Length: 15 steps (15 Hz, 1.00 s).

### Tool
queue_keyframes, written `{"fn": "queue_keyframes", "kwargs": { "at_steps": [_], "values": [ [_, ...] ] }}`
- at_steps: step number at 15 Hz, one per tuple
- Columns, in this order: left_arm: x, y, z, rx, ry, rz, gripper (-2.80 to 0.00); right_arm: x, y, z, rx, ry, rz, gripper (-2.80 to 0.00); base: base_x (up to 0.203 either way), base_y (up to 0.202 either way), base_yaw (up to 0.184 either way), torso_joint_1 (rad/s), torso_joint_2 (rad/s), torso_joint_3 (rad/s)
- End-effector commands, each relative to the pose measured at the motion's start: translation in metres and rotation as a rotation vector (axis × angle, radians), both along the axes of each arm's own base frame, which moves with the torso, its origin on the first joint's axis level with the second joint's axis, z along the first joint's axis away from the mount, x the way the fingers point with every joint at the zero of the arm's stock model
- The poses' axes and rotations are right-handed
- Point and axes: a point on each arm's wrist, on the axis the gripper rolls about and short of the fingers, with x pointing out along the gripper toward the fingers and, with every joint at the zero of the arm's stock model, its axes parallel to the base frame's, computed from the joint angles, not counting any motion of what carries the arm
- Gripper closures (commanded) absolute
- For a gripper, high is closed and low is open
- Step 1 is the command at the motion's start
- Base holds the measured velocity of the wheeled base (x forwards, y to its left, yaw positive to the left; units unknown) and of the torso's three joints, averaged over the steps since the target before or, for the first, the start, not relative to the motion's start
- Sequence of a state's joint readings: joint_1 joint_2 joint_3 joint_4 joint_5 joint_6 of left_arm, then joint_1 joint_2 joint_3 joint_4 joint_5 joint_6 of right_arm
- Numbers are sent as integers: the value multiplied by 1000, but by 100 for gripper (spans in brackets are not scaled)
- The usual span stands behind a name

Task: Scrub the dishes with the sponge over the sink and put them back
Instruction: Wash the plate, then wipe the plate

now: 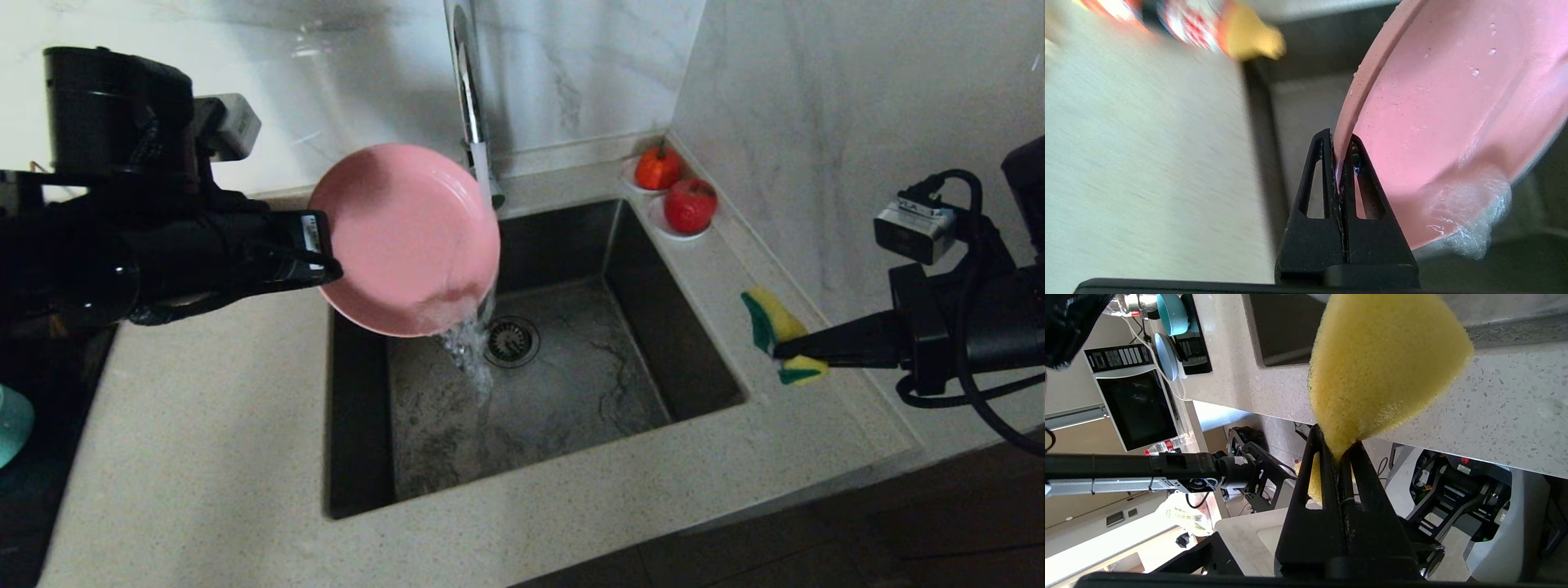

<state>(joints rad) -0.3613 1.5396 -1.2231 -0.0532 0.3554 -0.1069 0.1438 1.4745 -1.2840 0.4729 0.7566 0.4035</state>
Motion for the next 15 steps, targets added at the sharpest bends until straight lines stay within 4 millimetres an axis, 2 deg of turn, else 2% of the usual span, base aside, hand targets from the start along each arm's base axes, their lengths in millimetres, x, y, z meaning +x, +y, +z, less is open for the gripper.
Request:
{"fn": "queue_keyframes", "kwargs": {
  "at_steps": [1, 8, 13, 15],
  "values": [
    [-19, 7, 6, 41, -96, 0, 0, -1, 0, 0, 4, 3, 2, 0, 0, 0, 0, 0, 0, 0],
    [-44, 20, 0, 245, -435, 23, 0, 5, 2, -10, -2, 37, 6, 0, 0, 0, 0, 0, 0, 0],
    [-58, 26, 4, 292, -673, 60, 0, 1, 1, -8, -1, 36, 9, 0, 0, 0, 0, 0, 0, 0],
    [-62, 27, 2, 286, -700, 32, 0, 1, 2, -9, -1, 36, 12, 0, 0, 0, 0, 0, 0, 0]
  ]
}}
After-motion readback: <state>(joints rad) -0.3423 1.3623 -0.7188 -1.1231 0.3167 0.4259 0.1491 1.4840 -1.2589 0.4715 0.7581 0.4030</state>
